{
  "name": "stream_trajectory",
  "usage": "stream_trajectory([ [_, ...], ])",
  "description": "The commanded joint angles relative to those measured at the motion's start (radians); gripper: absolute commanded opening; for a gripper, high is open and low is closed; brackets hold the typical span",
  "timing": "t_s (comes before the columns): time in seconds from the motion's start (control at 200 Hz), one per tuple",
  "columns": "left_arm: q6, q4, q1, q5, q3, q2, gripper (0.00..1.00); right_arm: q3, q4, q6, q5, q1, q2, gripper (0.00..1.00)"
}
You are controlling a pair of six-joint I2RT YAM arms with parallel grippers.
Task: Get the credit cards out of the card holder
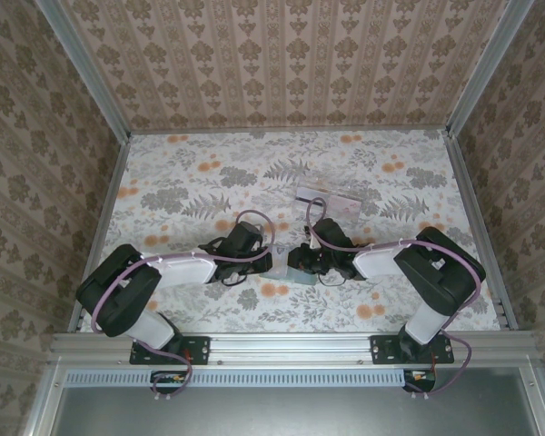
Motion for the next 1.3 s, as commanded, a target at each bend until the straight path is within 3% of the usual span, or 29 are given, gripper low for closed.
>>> stream_trajectory([
  [0.0, -0.014, -0.074, -0.009, 0.009, -0.005, 0.042, 0.10, 0.026, -0.018, -0.014, 0.001, 0.014, 0.027, 0.19],
  [0.31, -0.014, -0.075, -0.012, 0.009, -0.003, 0.045, 0.09, 0.042, -0.148, -0.017, 0.079, 0.024, 0.002, 0.20],
  [0.61, -0.010, -0.073, -0.016, 0.018, 0.009, 0.056, 0.09, 0.014, 0.095, 0.058, -0.040, 0.023, 0.050, 0.19],
  [0.925, -0.011, -0.067, -0.018, 0.017, 0.004, 0.056, 0.09, -0.019, 0.176, 0.093, -0.056, 0.011, 0.048, 0.11],
  [0.99, -0.011, -0.067, -0.018, 0.017, 0.004, 0.055, 0.09, -0.023, 0.203, 0.104, -0.065, 0.009, 0.057, 0.00],
  [1.295, -0.046, -0.088, -0.008, -0.030, -0.020, 0.031, 0.05, -0.077, 0.187, 0.088, -0.045, -0.024, -0.006, 0.00],
])
